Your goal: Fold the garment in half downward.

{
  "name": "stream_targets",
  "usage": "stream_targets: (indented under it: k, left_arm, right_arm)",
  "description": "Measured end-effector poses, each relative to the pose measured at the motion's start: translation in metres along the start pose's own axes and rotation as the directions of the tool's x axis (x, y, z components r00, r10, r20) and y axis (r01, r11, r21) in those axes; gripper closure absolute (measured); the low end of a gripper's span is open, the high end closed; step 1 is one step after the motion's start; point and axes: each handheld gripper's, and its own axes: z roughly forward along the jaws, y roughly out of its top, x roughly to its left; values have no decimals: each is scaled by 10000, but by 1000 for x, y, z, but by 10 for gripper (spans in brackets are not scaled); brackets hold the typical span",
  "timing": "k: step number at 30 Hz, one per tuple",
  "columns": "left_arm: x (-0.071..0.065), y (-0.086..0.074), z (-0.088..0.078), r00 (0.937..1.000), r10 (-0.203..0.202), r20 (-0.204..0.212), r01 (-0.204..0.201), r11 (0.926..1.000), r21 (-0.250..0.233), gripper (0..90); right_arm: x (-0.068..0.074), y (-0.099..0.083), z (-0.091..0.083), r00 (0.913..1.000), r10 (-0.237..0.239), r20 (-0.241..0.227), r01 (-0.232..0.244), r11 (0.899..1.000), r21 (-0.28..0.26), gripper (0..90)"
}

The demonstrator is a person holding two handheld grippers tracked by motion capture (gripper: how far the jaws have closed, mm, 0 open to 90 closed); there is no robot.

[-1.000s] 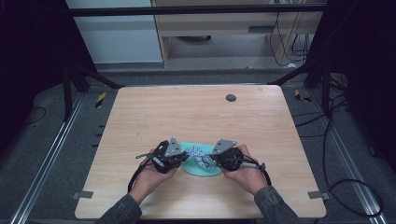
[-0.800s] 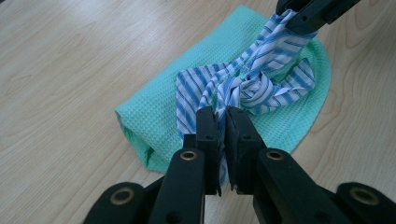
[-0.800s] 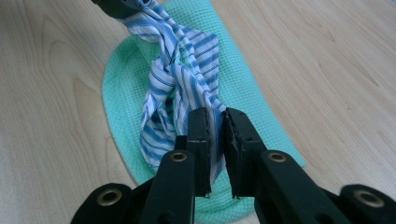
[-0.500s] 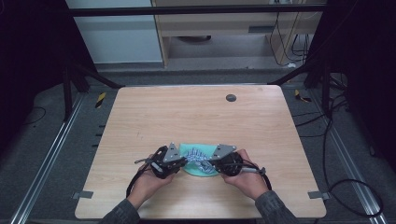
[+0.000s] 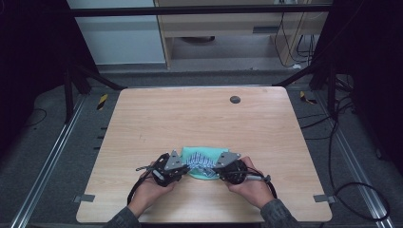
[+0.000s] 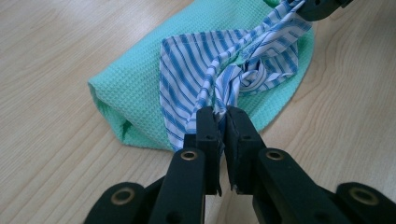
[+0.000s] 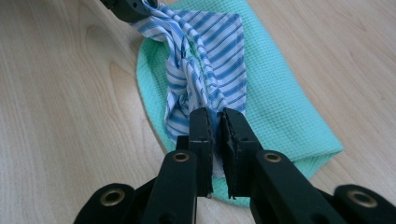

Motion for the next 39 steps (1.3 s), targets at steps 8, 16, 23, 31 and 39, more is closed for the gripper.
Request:
stream_targets:
  k: [8,16,23,31,39]
  left_arm:
    - [-2,-6,1,9999,38,106,-38,10000,66,852]
    - [-5,-10,1,9997,189,154,-192,9996,185,854]
    - [-8,-14,0,9996,212,196,-217,9994,259,856]
    - [-9,-15,-8,10000,-63,14,64,9998,-197,771]
    - [-10,-18,-6,9997,-90,-239,82,9995,-305,557]
  right_arm:
    - [5,-4,-1,9996,-234,-182,236,9997,110,853]
    - [11,-8,0,9989,-359,-317,367,9990,254,864]
    - [15,-10,1,9983,-440,-378,455,9982,381,868]
    - [17,-12,2,9977,-504,-447,522,9978,406,867]
    - [18,-12,2,9967,-590,-555,614,9972,417,866]
